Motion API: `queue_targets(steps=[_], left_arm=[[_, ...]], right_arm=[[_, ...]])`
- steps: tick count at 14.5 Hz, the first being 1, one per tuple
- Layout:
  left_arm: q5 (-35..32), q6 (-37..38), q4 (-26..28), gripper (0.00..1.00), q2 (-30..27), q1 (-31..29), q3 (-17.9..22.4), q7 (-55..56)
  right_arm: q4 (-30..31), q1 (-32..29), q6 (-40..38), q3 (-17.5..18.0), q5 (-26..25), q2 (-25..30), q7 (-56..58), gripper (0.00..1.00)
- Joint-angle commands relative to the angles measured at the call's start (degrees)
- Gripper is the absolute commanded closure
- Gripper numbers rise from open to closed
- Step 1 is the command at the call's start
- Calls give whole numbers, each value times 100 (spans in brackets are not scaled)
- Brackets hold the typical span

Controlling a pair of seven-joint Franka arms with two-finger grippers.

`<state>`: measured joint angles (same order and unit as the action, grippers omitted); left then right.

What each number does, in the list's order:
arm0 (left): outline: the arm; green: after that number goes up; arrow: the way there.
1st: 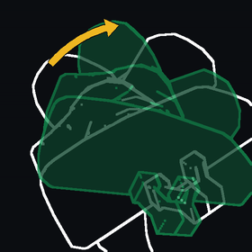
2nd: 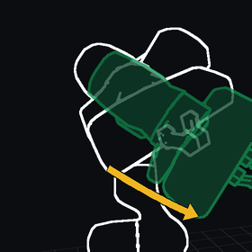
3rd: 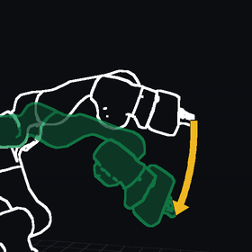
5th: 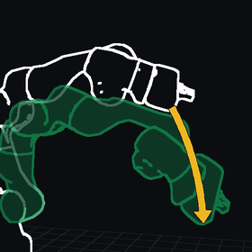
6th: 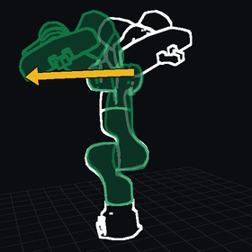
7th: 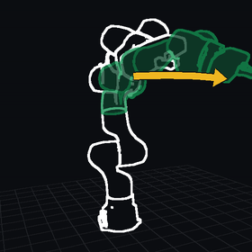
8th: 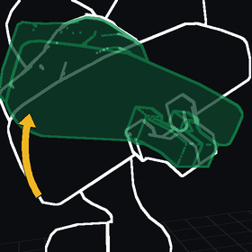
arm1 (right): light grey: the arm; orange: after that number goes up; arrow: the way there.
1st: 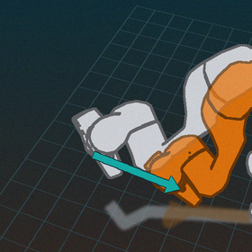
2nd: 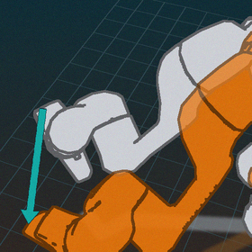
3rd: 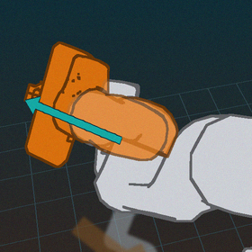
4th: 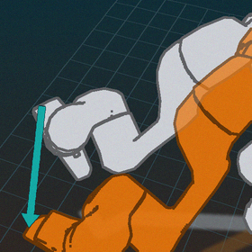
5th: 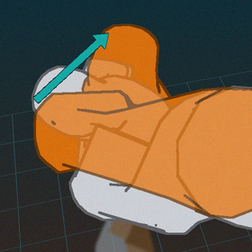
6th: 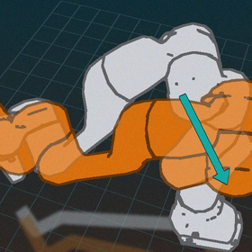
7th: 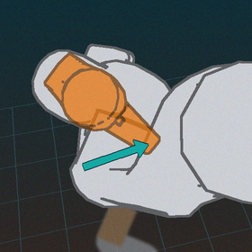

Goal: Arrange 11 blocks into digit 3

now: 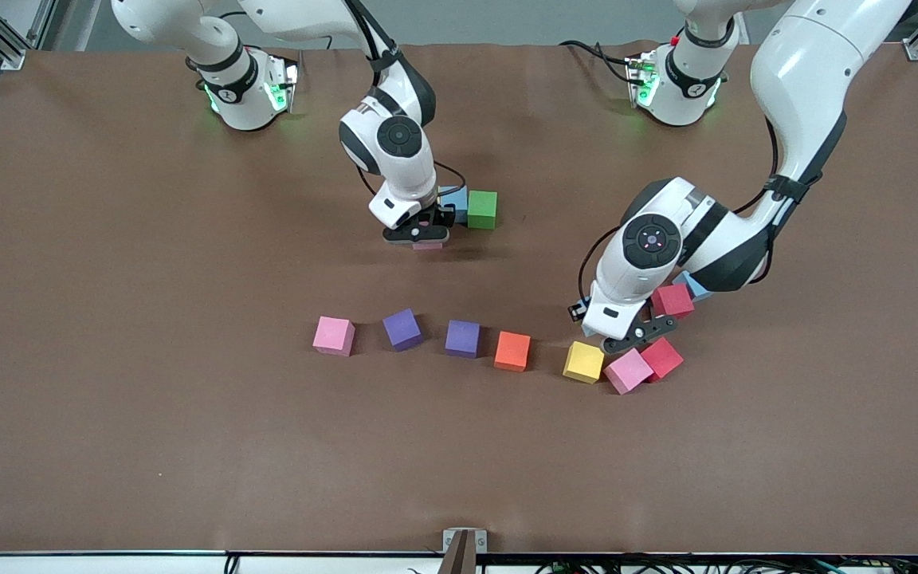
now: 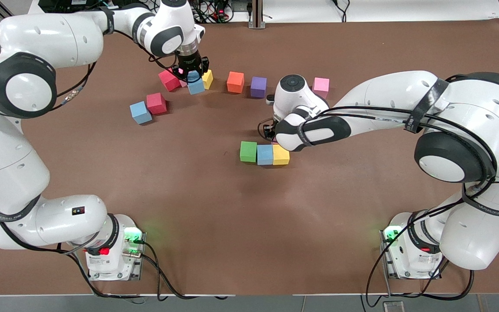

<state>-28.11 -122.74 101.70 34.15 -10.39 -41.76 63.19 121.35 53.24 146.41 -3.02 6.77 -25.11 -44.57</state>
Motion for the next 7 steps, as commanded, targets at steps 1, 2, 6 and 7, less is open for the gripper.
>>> queue_targets(steps=[1,2,6,7], left_arm=[[86,101,-54,67,-4,-24,-43,44],[86,101,-62,67,-4,-24,-43,44],[86,101,-62,67,-4,-24,-43,44],[86,101,-62,67,-4,-24,-43,44]], right_arm=[[275,99,-95,4,132,76,-105,98],[275,99,-87,4,132,76,-105,98],[249,99,-16,4,132,67,-122,98],[249,99,-7,4,132,67,-122,98]])
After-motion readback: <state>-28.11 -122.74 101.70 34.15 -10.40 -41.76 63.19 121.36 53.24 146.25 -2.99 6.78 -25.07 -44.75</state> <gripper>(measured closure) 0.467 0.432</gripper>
